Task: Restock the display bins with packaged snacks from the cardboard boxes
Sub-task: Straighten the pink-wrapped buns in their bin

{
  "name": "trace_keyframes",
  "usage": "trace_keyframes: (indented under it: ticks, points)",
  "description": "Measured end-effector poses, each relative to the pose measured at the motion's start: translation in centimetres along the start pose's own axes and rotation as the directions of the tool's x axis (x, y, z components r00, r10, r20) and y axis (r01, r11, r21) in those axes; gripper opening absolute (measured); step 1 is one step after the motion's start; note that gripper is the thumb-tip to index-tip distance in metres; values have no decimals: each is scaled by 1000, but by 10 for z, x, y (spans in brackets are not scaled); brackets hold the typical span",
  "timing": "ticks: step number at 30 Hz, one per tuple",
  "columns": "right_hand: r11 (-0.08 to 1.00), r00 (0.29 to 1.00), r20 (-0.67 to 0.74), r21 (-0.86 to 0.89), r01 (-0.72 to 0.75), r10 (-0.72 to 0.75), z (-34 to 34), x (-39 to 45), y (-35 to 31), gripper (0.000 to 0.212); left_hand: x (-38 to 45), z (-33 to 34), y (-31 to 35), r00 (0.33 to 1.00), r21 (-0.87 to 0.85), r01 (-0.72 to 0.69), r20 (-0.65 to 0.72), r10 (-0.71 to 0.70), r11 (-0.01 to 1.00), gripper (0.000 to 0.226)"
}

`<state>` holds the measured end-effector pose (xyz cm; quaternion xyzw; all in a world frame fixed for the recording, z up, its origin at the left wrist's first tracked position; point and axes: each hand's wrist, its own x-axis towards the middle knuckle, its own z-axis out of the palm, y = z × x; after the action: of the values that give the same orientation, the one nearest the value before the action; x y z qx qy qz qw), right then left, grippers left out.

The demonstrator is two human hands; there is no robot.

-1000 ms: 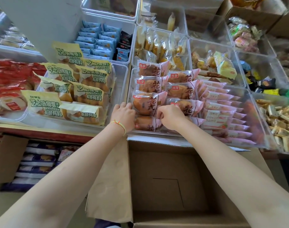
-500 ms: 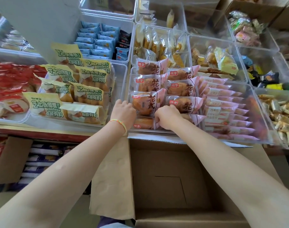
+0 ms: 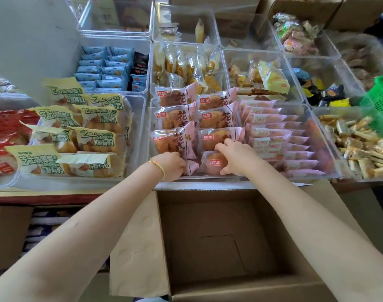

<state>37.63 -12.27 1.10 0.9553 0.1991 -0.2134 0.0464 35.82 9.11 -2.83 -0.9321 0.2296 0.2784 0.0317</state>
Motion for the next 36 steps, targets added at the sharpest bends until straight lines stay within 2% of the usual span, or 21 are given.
trace_keyframes:
  ticks: [4,7,9,10,11,13,14,15,17,19,20,23,27,29,31,34,35,36]
  points:
    - [999,999,-45,-43,26,-28,4,2,4,67,8,11,-3,999,-65,37,42,-34,997,39]
    - [998,992,-122,-48,-32,26,-6,-1,12,65,8,7,-4,997,-92,47,64,-42,995,40]
    - [999,991,-127,-37,-37,32,-6,-2,13,64,5,1,-4,996,-148,65,-42,-72,987,35]
    - [999,994,-109,-33,-23,19,-6,-2,12,64,3,-1,-4,983,-172,75,-153,-101,982,33]
    - [1000,996,-85,-31,-4,2,-6,-2,10,64,0,-2,-3,941,-190,87,-307,-143,978,30]
    - [999,999,-36,-40,21,-22,-8,0,6,63,-5,-5,-4,752,-198,131,-619,-228,971,20]
    - [998,999,-25,-55,21,-22,-9,0,4,63,-6,-7,-6,667,-192,173,-699,-258,966,22]
    - [997,1000,-22,-76,16,-18,-10,1,2,62,-5,-9,-10,644,-193,221,-707,-292,956,36]
    - [995,1000,-4,-97,17,-17,-8,2,-1,61,0,-14,-18,749,-195,279,-568,-341,940,66]
    - [995,999,34,-89,37,-34,-8,3,-2,61,7,-15,-23,844,-167,313,-403,-354,935,80]
    - [995,999,27,-89,43,-40,-9,3,-1,61,10,-13,-25,867,-153,318,-352,-352,936,84]
    - [991,998,-45,-128,40,-46,-10,4,2,60,14,-9,-28,872,-148,320,-342,-352,936,81]
    - [994,994,104,-102,30,-19,-9,5,-1,62,18,-10,-31,890,-74,289,-345,-297,954,59]
    - [989,989,146,-143,36,-15,-16,9,-1,61,21,-9,-30,907,-66,274,-313,-281,959,61]
    - [992,996,88,-119,42,-31,-27,12,0,52,21,-9,-29,919,-63,264,-286,-271,962,67]
    - [997,977,-210,-73,22,-37,-43,19,0,35,20,-11,-31,919,-61,247,-303,-254,967,66]
    - [995,961,-272,-103,10,-38,-44,23,1,33,20,-13,-32,916,-53,237,-321,-241,970,66]
    - [991,960,-277,-130,0,-36,-43,28,2,35,20,-15,-34,913,-36,224,-342,-222,974,67]
